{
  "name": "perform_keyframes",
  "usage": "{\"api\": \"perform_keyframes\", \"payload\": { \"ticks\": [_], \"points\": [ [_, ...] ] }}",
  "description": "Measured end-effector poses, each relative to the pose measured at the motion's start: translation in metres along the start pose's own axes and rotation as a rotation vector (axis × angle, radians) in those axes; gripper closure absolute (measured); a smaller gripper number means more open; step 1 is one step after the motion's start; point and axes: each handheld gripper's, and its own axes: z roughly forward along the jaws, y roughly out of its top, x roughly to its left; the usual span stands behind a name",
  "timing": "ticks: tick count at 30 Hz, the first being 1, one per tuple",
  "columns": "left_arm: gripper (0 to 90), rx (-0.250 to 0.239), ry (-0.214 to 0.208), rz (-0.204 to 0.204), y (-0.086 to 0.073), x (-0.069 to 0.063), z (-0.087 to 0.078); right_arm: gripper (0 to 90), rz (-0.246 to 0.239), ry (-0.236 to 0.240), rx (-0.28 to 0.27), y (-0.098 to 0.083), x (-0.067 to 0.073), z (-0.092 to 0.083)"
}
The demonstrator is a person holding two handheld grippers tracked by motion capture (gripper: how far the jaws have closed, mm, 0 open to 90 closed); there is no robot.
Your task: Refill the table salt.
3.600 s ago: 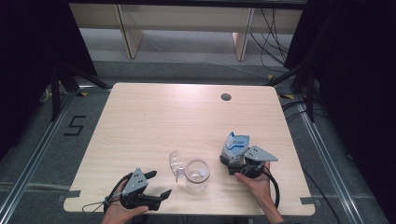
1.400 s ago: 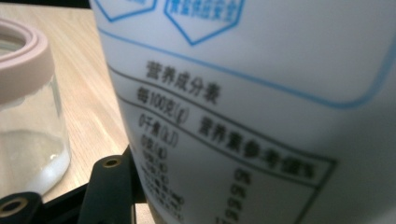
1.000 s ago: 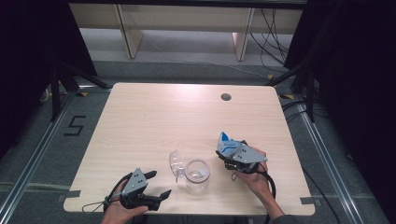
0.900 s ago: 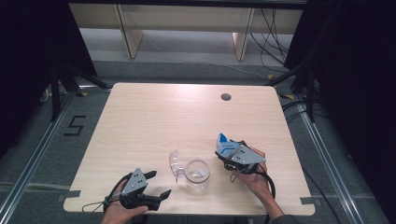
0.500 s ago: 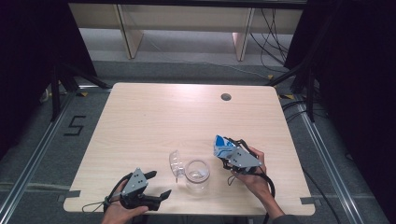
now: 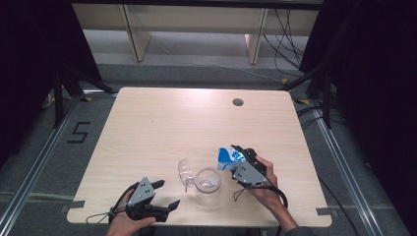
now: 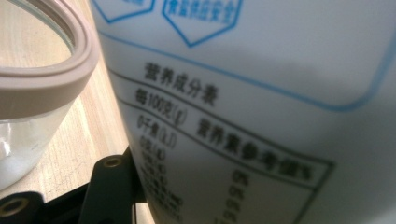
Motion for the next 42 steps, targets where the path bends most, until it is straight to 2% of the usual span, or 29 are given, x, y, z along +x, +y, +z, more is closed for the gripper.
{"api": "perform_keyframes", "payload": {
  "ticks": [12,15,16,17,18,19,22,29,30,33,34,37,38,39,42],
  "points": [
    [15.3,0.002,0.004,-0.004,0.000,0.000,0.000,43.6,-0.076,-0.019,0.011,0.004,0.004,0.000],
    [15.3,0.002,0.002,-0.003,0.000,0.000,-0.001,43.6,-0.079,-0.024,0.017,0.005,0.005,-0.001],
    [15.3,0.002,0.004,-0.003,0.000,0.000,-0.001,43.6,-0.109,-0.027,0.013,0.006,0.004,-0.001],
    [15.3,0.003,0.002,-0.003,0.000,0.000,-0.001,43.6,-0.115,-0.029,0.014,0.006,0.004,-0.001],
    [15.3,0.000,0.002,-0.002,0.000,0.000,-0.001,43.7,-0.096,-0.038,0.028,0.006,0.005,-0.002],
    [15.3,-0.002,0.001,-0.015,-0.001,0.000,0.000,43.7,-0.110,-0.045,0.036,0.006,0.005,-0.002],
    [15.3,0.000,0.002,-0.002,0.000,0.000,-0.001,43.8,-0.147,-0.057,0.045,0.007,0.005,-0.002],
    [15.4,0.000,0.003,-0.001,0.000,0.000,-0.001,43.9,-0.172,-0.073,0.060,0.008,0.007,-0.003],
    [15.3,0.000,0.001,0.003,0.000,0.000,-0.001,44.0,-0.228,-0.071,0.048,0.010,0.006,-0.002],
    [15.3,0.000,0.001,0.002,0.000,0.000,0.000,43.9,-0.233,-0.080,0.053,0.010,0.006,-0.001],
    [15.3,0.000,0.002,0.001,0.000,0.000,0.000,44.0,-0.216,-0.088,0.060,0.010,0.008,-0.002],
    [15.4,0.003,0.004,-0.001,-0.001,0.000,-0.001,44.0,-0.229,-0.098,0.069,0.011,0.008,-0.003],
    [15.3,0.003,0.004,-0.001,-0.001,0.000,-0.001,44.0,-0.253,-0.096,0.064,0.012,0.007,-0.003],
    [15.3,0.005,0.006,0.000,-0.001,0.000,-0.001,44.0,-0.229,-0.099,0.071,0.011,0.009,-0.003],
    [15.3,0.002,0.003,-0.001,-0.001,0.000,0.000,44.1,-0.248,-0.109,0.070,0.011,0.008,-0.003]
  ]
}}
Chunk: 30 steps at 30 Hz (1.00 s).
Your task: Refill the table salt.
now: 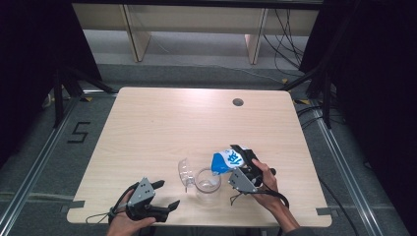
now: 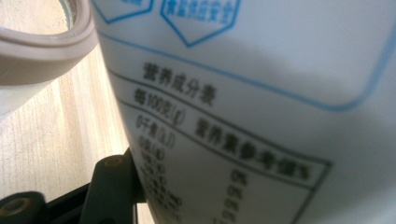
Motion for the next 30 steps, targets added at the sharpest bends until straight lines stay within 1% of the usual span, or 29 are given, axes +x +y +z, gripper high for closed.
{"api": "perform_keyframes", "payload": {
  "ticks": [2,7,9,11,18,19,20,21,22,23,27,29,30],
  "points": [
    [15.3,0.000,0.001,0.000,0.0000,0.0000,-0.0001,44.2,-0.015,-0.007,-0.001,0.0005,-0.0002,0.0003],
    [15.3,0.000,0.000,-0.001,0.0000,-0.0002,0.0000,44.2,-0.027,-0.002,0.009,0.0008,0.0014,0.0008],
    [15.4,0.005,0.007,0.000,0.0001,-0.0005,-0.0005,44.2,-0.046,-0.005,0.000,0.0007,0.0010,0.0015],
    [15.3,0.005,0.004,0.002,0.0001,-0.0003,-0.0003,44.2,-0.036,-0.009,0.006,0.0014,0.0020,0.0008],
    [15.3,-0.003,0.000,-0.001,-0.0002,-0.0002,0.0002,44.2,-0.060,-0.017,0.006,0.0018,0.0027,0.0007],
    [15.3,0.004,0.005,0.003,0.0000,-0.0004,-0.0003,44.3,-0.087,-0.033,0.006,0.0028,0.0034,0.0002],
    [15.3,0.004,0.005,0.003,0.0000,-0.0004,-0.0003,44.3,-0.087,-0.033,0.006,0.0028,0.0034,0.0002],
    [15.3,0.004,0.005,0.002,0.0000,-0.0004,-0.0004,44.5,-0.144,-0.040,-0.002,0.0048,0.0001,-0.0002],
    [15.4,0.004,0.005,0.002,0.0000,-0.0004,-0.0004,44.5,-0.090,-0.032,-0.002,0.0039,0.0031,-0.0001],
    [15.3,0.004,0.005,0.003,0.0000,-0.0004,-0.0004,44.5,-0.092,-0.021,0.004,0.0042,0.0032,-0.0002],
    [15.4,0.004,0.005,0.003,0.0000,-0.0004,-0.0004,44.5,-0.093,-0.026,0.003,0.0042,0.0032,-0.0004],
    [15.3,0.004,0.005,0.002,0.0000,-0.0006,-0.0003,44.5,-0.096,-0.035,0.017,0.0046,0.0046,-0.0013],
    [15.3,0.005,0.005,0.004,0.0000,-0.0004,-0.0002,44.5,-0.120,-0.037,0.010,0.0047,0.0038,-0.0013]
  ]
}}
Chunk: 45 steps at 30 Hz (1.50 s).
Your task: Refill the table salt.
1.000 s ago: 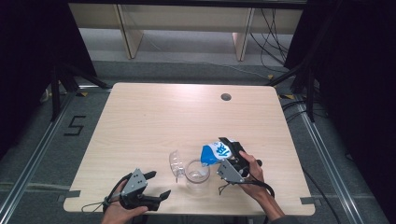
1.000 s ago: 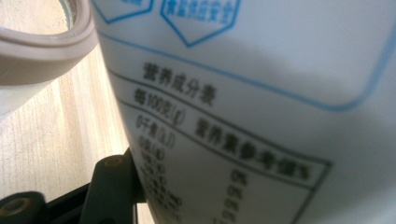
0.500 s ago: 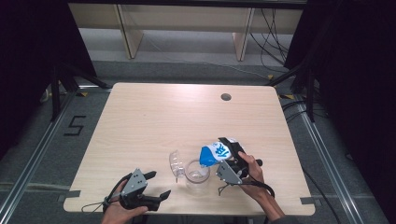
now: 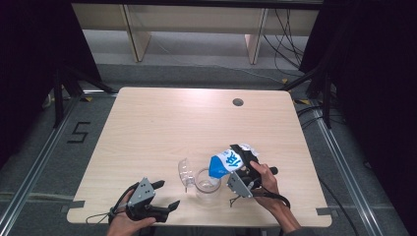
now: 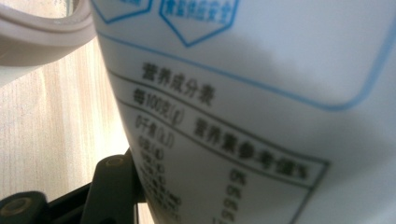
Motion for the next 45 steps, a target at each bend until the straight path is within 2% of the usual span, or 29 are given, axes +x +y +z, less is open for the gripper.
{"api": "perform_keyframes", "payload": {
  "ticks": [2,6,7,8,12,16,17,18,19,21,23,24,26,27,28,31,36,41,42,43,45],
  "points": [
    [15.3,0.000,-0.001,-0.002,-0.0001,-0.0001,0.0001,44.5,0.005,-0.005,0.003,0.0004,0.0009,-0.0003],
    [15.3,0.000,-0.001,-0.003,-0.0001,-0.0001,0.0001,44.7,-0.016,-0.013,0.004,0.0012,0.0012,-0.0006],
    [15.3,0.001,-0.001,-0.003,-0.0002,-0.0002,0.0001,44.7,-0.044,-0.019,0.007,0.0019,0.0003,-0.0008],
    [15.3,-0.003,-0.001,-0.005,-0.0003,-0.0004,0.0004,44.7,-0.020,-0.017,0.011,0.0019,0.0024,-0.0007],
    [15.3,-0.001,-0.001,-0.004,-0.0002,-0.0002,0.0003,44.7,-0.025,-0.025,0.015,0.0020,0.0021,-0.0009],
    [15.3,-0.001,-0.002,-0.007,-0.0003,-0.0005,0.0005,44.7,-0.063,-0.043,0.022,0.0016,0.0024,-0.0010],
    [15.3,0.002,-0.005,0.004,-0.0002,0.0003,0.0005,44.9,-0.080,-0.052,0.036,0.0022,0.0029,-0.0018],
    [15.3,0.003,-0.006,0.012,0.0000,0.0008,0.0005,45.0,-0.072,-0.046,0.024,0.0022,0.0035,-0.0009],
    [15.3,0.004,-0.004,-0.012,-0.0005,-0.0007,0.0007,45.1,-0.066,-0.049,0.034,0.0027,0.0045,-0.0015],
    [15.3,0.004,-0.003,-0.015,-0.0006,-0.0009,0.0007,45.1,-0.078,-0.051,0.030,0.0029,0.0041,-0.0011],
    [15.3,0.004,-0.003,-0.015,-0.0006,-0.0007,0.0007,45.2,-0.180,-0.073,0.020,0.0051,-0.0018,-0.0016],
    [15.3,0.004,-0.003,-0.015,-0.0006,-0.0007,0.0006,45.2,-0.100,-0.067,0.028,0.0033,0.0040,-0.0014],
    [15.3,0.004,-0.003,-0.016,-0.0006,-0.0007,0.0006,45.3,-0.126,-0.075,0.032,0.0041,0.0037,-0.0016],
    [15.3,0.004,-0.003,-0.016,-0.0006,-0.0007,0.0006,45.3,-0.193,-0.087,0.029,0.0057,0.0000,-0.0020],
    [15.3,0.004,-0.003,-0.016,-0.0006,-0.0008,0.0006,45.3,-0.139,-0.079,0.025,0.0042,0.0038,-0.0013],
    [15.3,0.003,-0.005,0.007,-0.0001,0.0006,0.0004,45.5,-0.134,-0.070,0.030,0.0045,0.0051,-0.0013],
    [15.3,0.004,-0.005,0.007,-0.0002,0.0005,0.0004,45.5,-0.138,-0.075,0.031,0.0043,0.0047,-0.0014],
    [15.3,0.004,-0.005,0.007,-0.0002,0.0005,0.0005,45.6,-0.174,-0.094,0.039,0.0047,0.0021,-0.0028],
    [15.3,0.003,-0.006,0.011,-0.0002,0.0007,0.0005,45.5,-0.226,-0.097,0.033,0.0061,-0.0012,-0.0030],
    [15.3,0.004,-0.005,0.010,-0.0002,0.0007,0.0005,45.5,-0.171,-0.099,0.029,0.0043,0.0024,-0.0024],
    [15.3,0.004,-0.006,0.010,-0.0002,0.0007,0.0005,45.6,-0.169,-0.101,0.039,0.0044,0.0029,-0.0030]
  ]
}}
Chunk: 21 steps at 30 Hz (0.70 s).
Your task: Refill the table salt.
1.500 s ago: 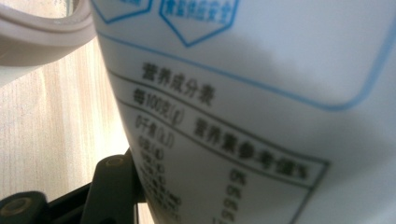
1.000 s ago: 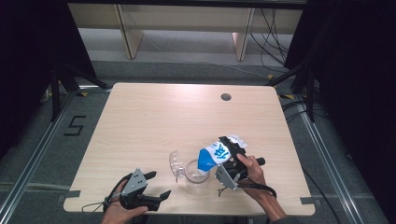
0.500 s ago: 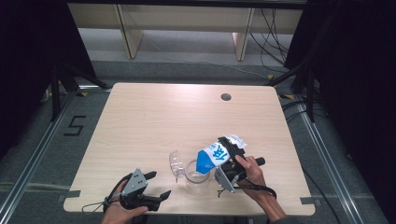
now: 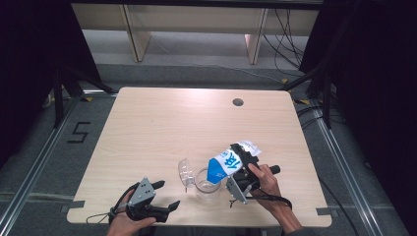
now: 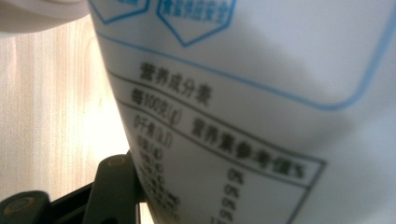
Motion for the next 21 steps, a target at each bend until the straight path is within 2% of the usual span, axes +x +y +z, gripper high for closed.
{"api": "perform_keyframes", "payload": {
  "ticks": [6,8,9,10,11,12,16,21],
  "points": [
    [15.3,0.000,0.001,-0.003,-0.0001,-0.0002,-0.0001,45.7,0.008,0.000,0.007,0.0002,0.0008,-0.0002],
    [15.3,0.000,0.001,-0.003,0.0000,-0.0002,-0.0001,45.7,-0.079,-0.008,-0.003,0.0013,-0.0046,-0.0001],
    [15.3,0.000,0.000,0.000,0.0000,0.0000,0.0000,45.7,-0.082,-0.010,-0.008,0.0013,-0.0041,0.0003],
    [15.3,0.000,0.000,-0.008,-0.0002,-0.0005,0.0000,45.7,-0.023,-0.005,0.001,0.0005,0.0001,-0.0001],
    [15.3,0.000,0.000,-0.008,-0.0002,-0.0005,0.0000,45.7,-0.023,-0.005,0.001,0.0005,0.0001,-0.0001],
    [15.3,0.000,0.004,-0.029,-0.0006,-0.0018,0.0001,45.7,-0.022,-0.005,-0.002,0.0005,0.0001,0.0000],
    [15.3,-0.001,0.003,-0.019,-0.0004,-0.0012,0.0000,45.9,-0.025,-0.011,0.005,0.0012,0.0004,-0.0008],
    [15.4,0.000,0.004,-0.025,-0.0006,-0.0016,0.0001,46.0,-0.029,-0.015,0.006,0.0011,0.0005,-0.0009]
  ]
}}
